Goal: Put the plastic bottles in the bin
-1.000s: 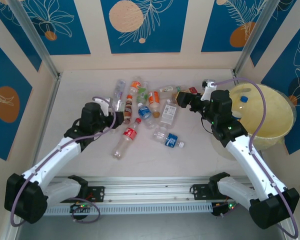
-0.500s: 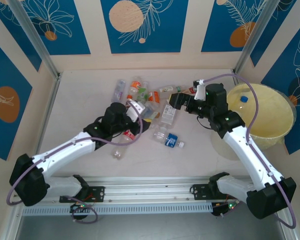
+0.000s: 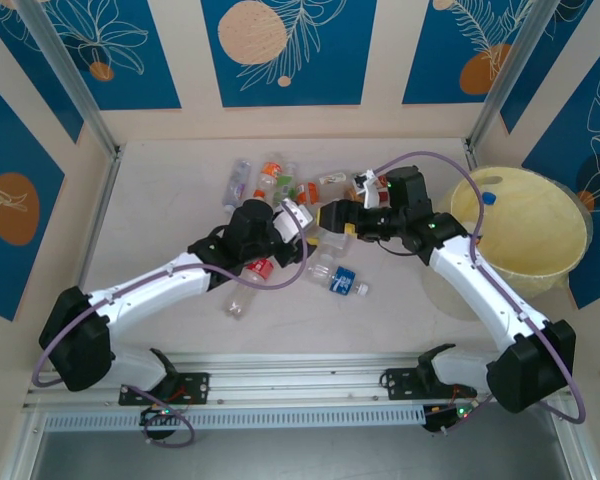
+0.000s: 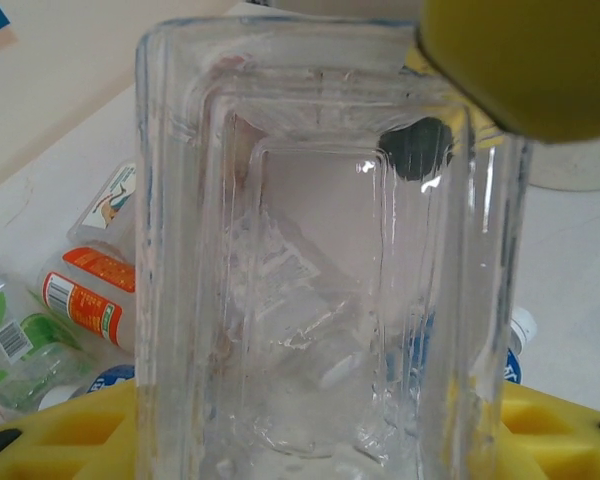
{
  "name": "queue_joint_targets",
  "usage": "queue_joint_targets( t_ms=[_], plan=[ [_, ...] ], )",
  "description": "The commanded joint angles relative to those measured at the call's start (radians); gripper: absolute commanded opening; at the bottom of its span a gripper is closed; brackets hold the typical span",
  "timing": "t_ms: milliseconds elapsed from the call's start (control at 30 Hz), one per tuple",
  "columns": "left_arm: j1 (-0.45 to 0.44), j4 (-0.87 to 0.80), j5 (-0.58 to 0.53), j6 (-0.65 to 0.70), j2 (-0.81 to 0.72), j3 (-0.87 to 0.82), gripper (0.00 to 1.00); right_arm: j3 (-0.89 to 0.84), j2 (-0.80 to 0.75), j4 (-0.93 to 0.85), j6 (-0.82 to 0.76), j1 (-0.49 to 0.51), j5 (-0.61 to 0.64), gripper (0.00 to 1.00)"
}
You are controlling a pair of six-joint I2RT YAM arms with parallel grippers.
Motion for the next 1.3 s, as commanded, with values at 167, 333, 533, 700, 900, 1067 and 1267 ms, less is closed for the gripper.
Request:
queue_joint_targets(
  t_ms=[167, 333, 533, 700, 900, 1067, 1267],
  plan=[
    [-0.024, 0.055, 0.045, 0.021, 0.027, 0.033, 0.00, 0.030, 0.077, 0.013, 0.020, 0.035, -0.041, 0.79],
    [-0.026, 0.052, 0.041, 0.012, 0.034, 0.032, 0.00, -0.003, 0.066, 0.055, 0.032, 0.042, 0.022, 0.60],
    [-0.026, 0.057, 0.015, -0.008, 0.043, 0.030, 0.08, -0.016, 0.037, 0.046, 0.011, 0.038, 0.057, 0.47],
    [-0.024, 0.065, -0.004, -0.040, 0.037, 0.024, 0.64, -0.022, 0.021, 0.048, 0.000, 0.037, 0.085, 0.28],
    [-0.015, 0.161, 0.046, -0.063, -0.026, -0.060, 1.00, -0.037, -0.026, 0.049, 0.000, 0.029, 0.195, 0.01],
    [-0.002, 0.315, -0.014, -0.122, -0.098, -0.172, 1.00, -0.040, -0.065, 0.054, -0.019, 0.025, 0.298, 0.00],
    [0.018, 0.441, -0.244, -0.215, -0.182, -0.272, 1.00, 0.000, -0.114, 0.029, -0.106, 0.024, 0.401, 0.00]
  ],
)
